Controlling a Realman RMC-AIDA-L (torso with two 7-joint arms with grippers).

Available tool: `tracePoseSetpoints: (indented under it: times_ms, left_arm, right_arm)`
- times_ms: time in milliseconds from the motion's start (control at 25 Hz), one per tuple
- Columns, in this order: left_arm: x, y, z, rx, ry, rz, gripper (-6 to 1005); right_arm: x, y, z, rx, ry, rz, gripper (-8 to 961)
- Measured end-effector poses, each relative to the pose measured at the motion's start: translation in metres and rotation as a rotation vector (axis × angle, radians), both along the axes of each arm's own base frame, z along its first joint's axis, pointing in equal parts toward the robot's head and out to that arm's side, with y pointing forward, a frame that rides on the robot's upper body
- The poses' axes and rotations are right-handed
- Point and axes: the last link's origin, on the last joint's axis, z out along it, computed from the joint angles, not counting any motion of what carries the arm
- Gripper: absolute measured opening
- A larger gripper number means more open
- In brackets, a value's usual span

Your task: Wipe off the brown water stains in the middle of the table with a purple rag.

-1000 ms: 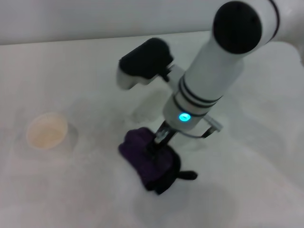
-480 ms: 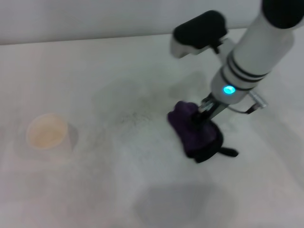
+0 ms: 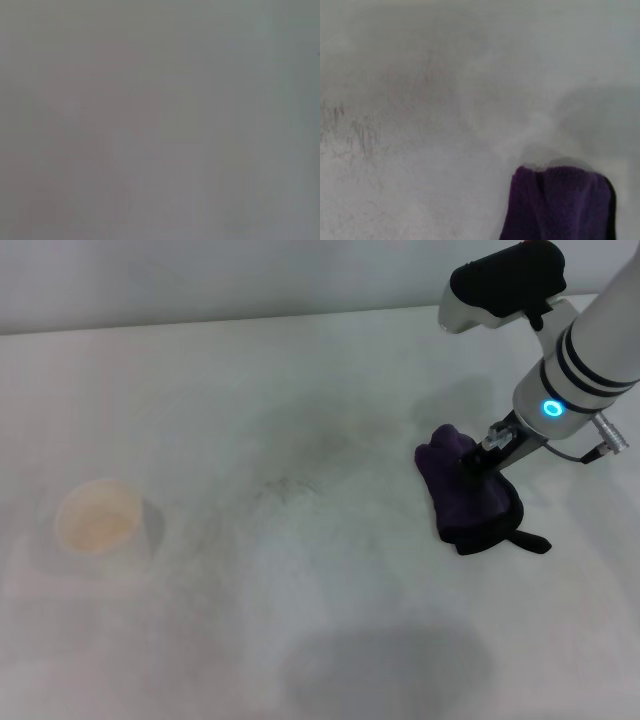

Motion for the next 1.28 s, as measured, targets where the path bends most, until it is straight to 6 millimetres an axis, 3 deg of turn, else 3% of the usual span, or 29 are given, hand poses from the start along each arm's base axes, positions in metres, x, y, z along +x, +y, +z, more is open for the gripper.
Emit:
tracePoseSetpoints:
  times_ms: [760, 960, 1280]
  left_arm:
    - [0.007, 0.005, -0.005, -0.001, -0.01, -0.022, 882]
    - [0.008, 0.005, -0.008, -0.001, -0.015, -0.018, 882]
    - [0.008, 0.001, -0.017, 0.023, -0.073, -0.005, 883]
  right_arm:
    - [0.023, -0.006, 0.01, 0.033, 0.034, -0.027, 93]
    - [0.024, -0.007, 0.022, 0.043, 0.095, -0.01, 306]
    - [0.019, -0.004, 0.058, 0.068, 0.325, 0.116, 308]
